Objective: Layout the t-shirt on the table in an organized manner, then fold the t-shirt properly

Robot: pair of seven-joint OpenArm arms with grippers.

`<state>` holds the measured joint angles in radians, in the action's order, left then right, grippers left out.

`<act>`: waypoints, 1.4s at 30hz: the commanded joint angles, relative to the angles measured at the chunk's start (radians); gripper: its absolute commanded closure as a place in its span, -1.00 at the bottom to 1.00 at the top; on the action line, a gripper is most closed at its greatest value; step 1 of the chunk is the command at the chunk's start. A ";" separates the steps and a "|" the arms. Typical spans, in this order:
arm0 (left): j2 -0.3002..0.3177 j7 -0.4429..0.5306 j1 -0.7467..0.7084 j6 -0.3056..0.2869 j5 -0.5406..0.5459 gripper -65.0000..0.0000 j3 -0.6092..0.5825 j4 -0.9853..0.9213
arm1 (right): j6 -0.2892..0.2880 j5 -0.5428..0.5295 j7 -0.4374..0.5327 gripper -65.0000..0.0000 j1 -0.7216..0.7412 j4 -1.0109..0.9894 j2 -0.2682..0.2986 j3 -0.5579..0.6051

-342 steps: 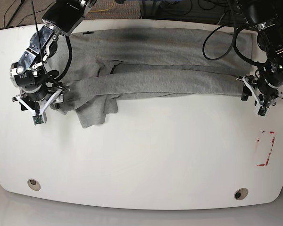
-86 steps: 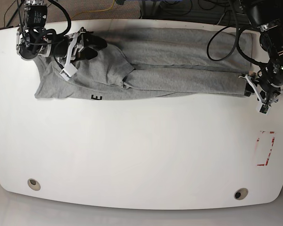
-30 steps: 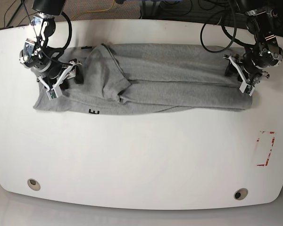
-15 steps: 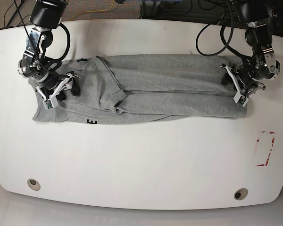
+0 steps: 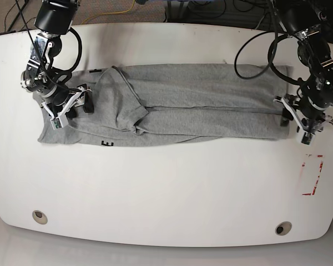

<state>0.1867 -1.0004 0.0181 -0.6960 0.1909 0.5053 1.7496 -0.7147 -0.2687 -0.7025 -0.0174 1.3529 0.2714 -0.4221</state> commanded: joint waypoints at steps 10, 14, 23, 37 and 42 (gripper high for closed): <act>-0.008 -0.031 0.190 -0.002 0.017 -0.17 0.106 -0.230 | 0.017 0.041 -0.052 -0.14 -0.005 -0.002 0.006 -0.001; -0.008 -0.030 0.230 -0.002 0.017 -0.17 0.109 -0.313 | 0.017 0.041 -0.053 -0.14 -0.005 -0.003 0.006 -0.001; -0.006 0.021 0.305 -0.002 0.015 -0.17 0.106 -0.485 | 0.017 0.039 -0.053 -0.14 -0.005 -0.003 0.006 -0.001; -0.002 0.081 0.362 -0.002 0.011 -0.16 0.103 -0.696 | 0.017 0.039 -0.053 -0.14 -0.005 -0.003 0.004 -0.002; -0.002 0.081 0.360 -0.002 0.011 0.05 0.103 -0.695 | 0.017 0.039 -0.053 -0.14 -0.005 -0.003 0.004 -0.002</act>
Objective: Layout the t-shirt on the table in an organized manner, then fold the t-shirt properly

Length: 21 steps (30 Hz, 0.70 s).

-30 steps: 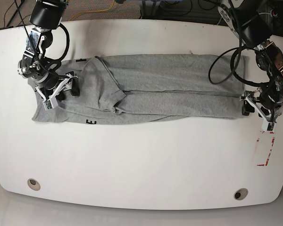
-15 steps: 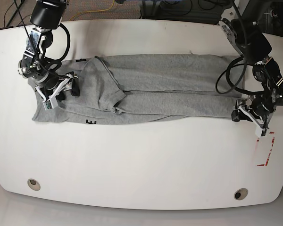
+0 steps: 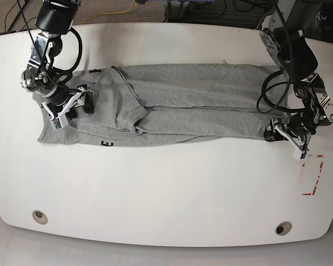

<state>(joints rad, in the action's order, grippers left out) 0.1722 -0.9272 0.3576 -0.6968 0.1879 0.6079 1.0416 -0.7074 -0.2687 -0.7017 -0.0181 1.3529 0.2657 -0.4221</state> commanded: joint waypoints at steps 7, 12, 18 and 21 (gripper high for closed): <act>0.013 0.006 0.021 -0.001 0.015 0.84 0.000 0.016 | 0.009 0.039 -0.054 -0.14 -0.003 -0.003 0.010 -0.002; 0.014 0.006 0.013 -0.001 0.015 0.88 0.000 0.081 | 0.009 0.039 -0.054 -0.14 -0.003 -0.003 0.010 -0.002; 0.014 0.001 -0.033 -0.001 0.014 0.66 0.000 0.179 | 0.009 0.039 -0.054 -0.14 -0.003 -0.003 0.010 -0.002; 0.014 0.001 -0.042 -0.001 0.014 0.54 0.000 0.211 | 0.009 0.039 -0.054 -0.14 -0.003 -0.003 0.010 -0.002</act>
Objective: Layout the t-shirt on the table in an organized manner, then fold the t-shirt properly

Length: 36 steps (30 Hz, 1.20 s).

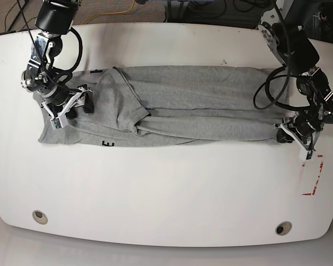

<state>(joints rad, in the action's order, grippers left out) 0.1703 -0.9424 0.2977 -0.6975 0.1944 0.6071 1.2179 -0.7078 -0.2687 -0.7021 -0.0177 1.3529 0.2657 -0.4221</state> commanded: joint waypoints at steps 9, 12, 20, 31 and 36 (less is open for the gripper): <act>0.016 -0.022 0.002 -0.001 0.007 0.30 0.000 0.052 | 0.010 0.039 -0.055 -0.14 -0.003 -0.003 0.010 -0.002; 0.016 -0.022 0.002 -0.001 0.007 0.31 0.000 0.052 | 0.010 0.039 -0.064 -0.14 -0.003 -0.003 0.010 -0.002; 0.016 -0.020 0.002 -0.001 0.007 0.30 0.000 0.047 | 0.010 -0.013 -0.092 -0.14 -0.001 -0.003 0.010 -0.002; 0.016 -0.020 0.007 -0.001 0.007 0.29 0.000 0.043 | 0.010 -0.028 -0.092 -0.14 -0.003 -0.003 0.011 -0.001; 0.016 -0.020 0.004 -0.001 0.007 0.29 0.000 0.043 | 0.010 -0.028 -0.092 -0.14 -0.003 -0.003 0.011 -0.001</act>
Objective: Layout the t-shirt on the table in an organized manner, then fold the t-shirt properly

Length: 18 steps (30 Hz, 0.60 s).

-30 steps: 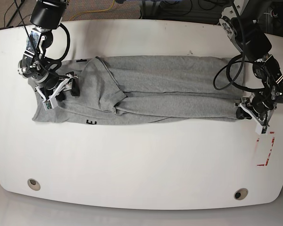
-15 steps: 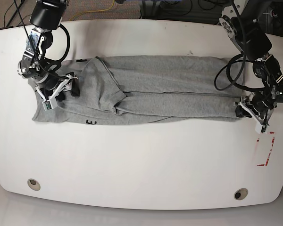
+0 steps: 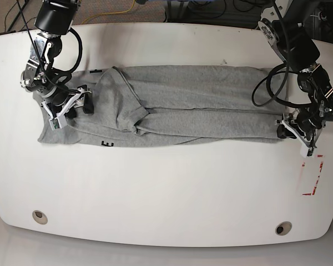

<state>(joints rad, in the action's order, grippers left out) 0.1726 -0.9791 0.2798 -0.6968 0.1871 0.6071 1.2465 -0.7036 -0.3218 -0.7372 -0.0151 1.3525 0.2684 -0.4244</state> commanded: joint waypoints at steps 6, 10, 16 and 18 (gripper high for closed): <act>0.014 0.021 0.020 -0.001 0.015 0.38 -0.028 0.006 | 0.005 0.023 -0.057 -0.14 -0.006 -0.003 0.009 0.000; 0.014 0.033 0.020 -0.001 0.015 0.71 -0.045 -0.027 | 0.005 0.022 -0.057 -0.14 -0.006 -0.003 0.009 0.000; 0.014 0.056 0.020 -0.001 0.015 0.93 -0.085 -0.032 | 0.005 0.023 -0.057 -0.14 -0.006 -0.003 0.009 0.000; 0.011 0.055 0.020 -0.001 0.016 0.93 -0.092 -0.026 | 0.005 0.023 -0.057 -0.14 -0.006 -0.003 0.009 0.000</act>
<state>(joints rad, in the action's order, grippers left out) 0.1738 -0.9440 0.2722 -0.6968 0.1867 0.5194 1.1976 -0.7036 -0.3218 -0.7372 -0.0151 1.3525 0.2684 -0.4248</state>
